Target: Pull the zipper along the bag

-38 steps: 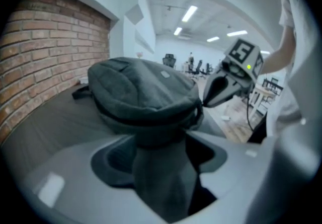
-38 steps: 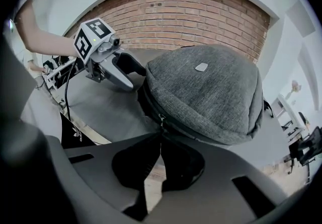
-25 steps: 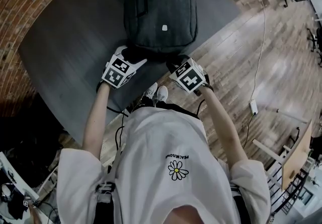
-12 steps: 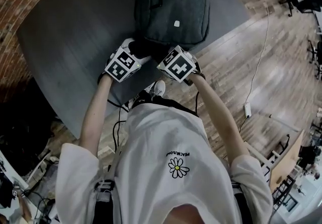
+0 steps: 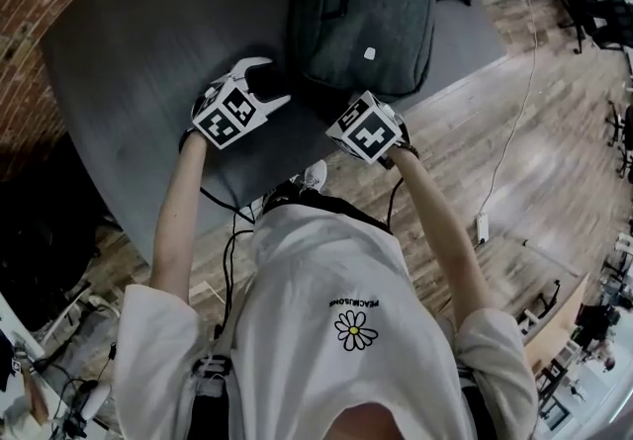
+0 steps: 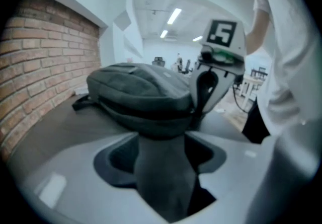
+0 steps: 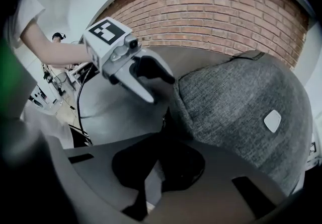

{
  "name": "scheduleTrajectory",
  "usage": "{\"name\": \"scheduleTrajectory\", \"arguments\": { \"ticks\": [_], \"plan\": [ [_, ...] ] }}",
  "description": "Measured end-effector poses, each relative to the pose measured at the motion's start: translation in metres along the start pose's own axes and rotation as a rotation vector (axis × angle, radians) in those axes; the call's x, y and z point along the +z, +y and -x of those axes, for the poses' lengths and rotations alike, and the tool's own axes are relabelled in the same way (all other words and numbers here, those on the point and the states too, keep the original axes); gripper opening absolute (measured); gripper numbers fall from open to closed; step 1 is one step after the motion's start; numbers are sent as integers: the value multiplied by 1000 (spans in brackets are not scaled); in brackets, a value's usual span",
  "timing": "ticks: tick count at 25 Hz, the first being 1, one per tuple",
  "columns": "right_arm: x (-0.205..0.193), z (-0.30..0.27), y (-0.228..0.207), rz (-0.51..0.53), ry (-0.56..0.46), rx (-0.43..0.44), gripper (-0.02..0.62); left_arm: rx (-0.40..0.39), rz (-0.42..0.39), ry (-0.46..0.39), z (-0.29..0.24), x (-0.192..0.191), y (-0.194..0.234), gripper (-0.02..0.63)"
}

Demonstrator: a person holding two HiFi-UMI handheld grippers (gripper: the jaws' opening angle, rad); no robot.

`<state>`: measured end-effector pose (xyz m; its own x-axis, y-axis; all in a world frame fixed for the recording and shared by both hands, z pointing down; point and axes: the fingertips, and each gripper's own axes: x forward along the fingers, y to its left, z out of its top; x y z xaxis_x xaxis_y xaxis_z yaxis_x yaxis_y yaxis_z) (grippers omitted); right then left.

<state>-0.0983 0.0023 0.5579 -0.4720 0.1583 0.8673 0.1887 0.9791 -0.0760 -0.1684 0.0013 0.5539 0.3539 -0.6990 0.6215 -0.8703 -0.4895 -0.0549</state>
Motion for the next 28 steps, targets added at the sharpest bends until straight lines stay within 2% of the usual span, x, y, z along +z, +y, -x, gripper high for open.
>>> {"name": "scheduleTrajectory", "arguments": {
  "ticks": [2, 4, 6, 7, 9, 12, 15, 25, 28],
  "plan": [
    [0, -1, 0, 8, 3, -5, 8, 54, -62, 22, 11, 6, 33, 278],
    [1, -2, 2, 12, 5, -5, 8, 56, -203, 92, 9, 8, 52, 276],
    [3, -4, 2, 16, 5, -10, 8, -16, -348, 191, -9, 2, 54, 276],
    [3, -4, 1, 19, 7, -15, 8, -59, -381, 223, -19, 0, 51, 276],
    [-2, -2, -1, 28, 17, -37, 8, -116, -386, 236, -31, 1, 44, 276],
    [-25, 14, -10, -8, 31, -92, 8, -174, -377, 188, -35, 13, 28, 249],
    [-56, 35, -21, -62, 46, -168, 8, -236, -420, 167, -46, 24, 2, 249],
    [-170, 104, -93, -387, 99, -449, 8, -478, -581, 94, -115, 80, -80, 245],
    [-193, 119, -122, -449, 101, -507, 8, -529, -594, 81, -140, 95, -104, 242]
  ]
}}
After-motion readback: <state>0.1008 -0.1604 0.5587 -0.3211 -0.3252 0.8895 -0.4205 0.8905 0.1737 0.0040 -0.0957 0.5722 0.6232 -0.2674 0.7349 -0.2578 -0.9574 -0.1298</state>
